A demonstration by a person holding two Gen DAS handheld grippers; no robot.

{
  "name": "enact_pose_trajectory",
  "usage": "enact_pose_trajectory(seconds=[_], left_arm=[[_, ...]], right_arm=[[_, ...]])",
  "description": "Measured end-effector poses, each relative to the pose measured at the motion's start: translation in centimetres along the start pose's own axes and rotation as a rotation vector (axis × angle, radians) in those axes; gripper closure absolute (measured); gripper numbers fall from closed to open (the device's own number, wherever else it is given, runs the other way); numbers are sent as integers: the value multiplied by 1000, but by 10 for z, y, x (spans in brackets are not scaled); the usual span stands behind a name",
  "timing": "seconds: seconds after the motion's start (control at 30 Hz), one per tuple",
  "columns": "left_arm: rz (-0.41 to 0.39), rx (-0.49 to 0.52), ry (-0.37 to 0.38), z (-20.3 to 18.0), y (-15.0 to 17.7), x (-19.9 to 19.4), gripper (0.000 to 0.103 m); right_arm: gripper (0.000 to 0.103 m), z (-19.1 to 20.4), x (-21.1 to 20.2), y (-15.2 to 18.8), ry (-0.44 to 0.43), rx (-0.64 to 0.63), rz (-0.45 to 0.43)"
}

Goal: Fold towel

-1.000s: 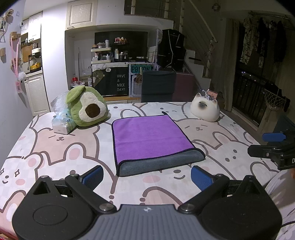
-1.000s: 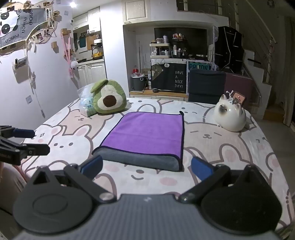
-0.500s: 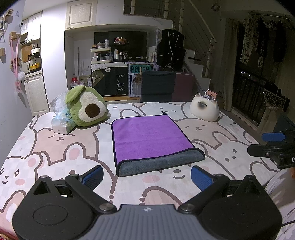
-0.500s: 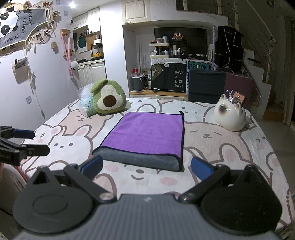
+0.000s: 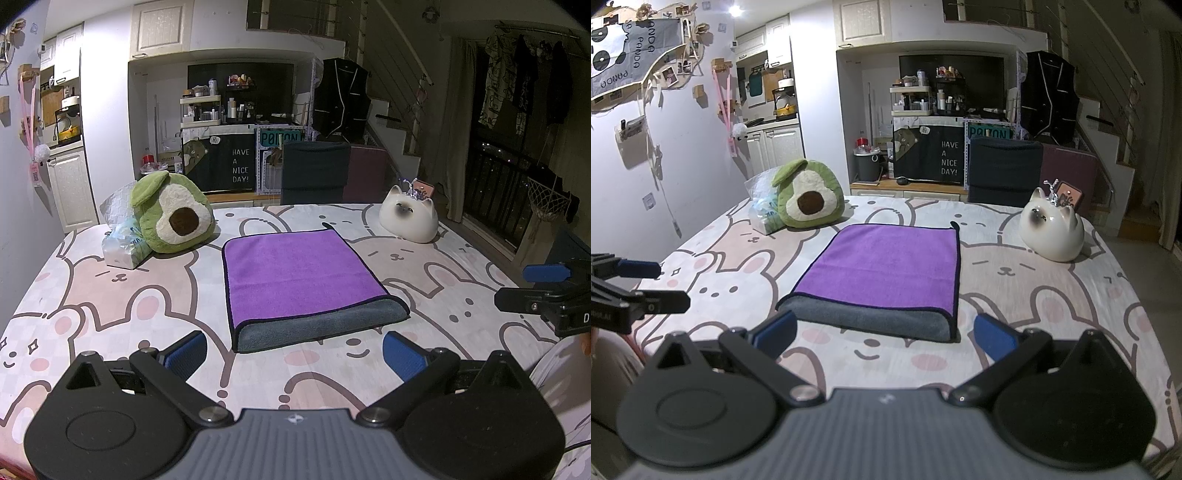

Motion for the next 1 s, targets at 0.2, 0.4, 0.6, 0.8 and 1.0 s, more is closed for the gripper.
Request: enact_pose_trajectory(seconds=[0.2,0.4,0.6,0.8,1.0], left_arm=[[0,0,1,0,0,0,2],[0,0,0,0,0,0,2],[0,-1,1,0,0,0,2],[0,0,1,0,0,0,2],[1,0,0,-6,1,1,2]], right_arm=[[0,0,0,0,0,2,0],[0,-1,1,1,0,2,0],[0,-1,1,1,-1,3,-1],[0,-1,1,0,0,3,0],[0,-1,1,1,-2,3,0]])
Point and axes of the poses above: each gripper's, at about its wrist camera, not at the fingertips, and x roughly the way its jaws point, z to its left, y to its underside, the point moved 7 cm from there along x, roughly the way its jaws point, and after that the axes turned 4 degrees about -z, right-handed, at the moved point
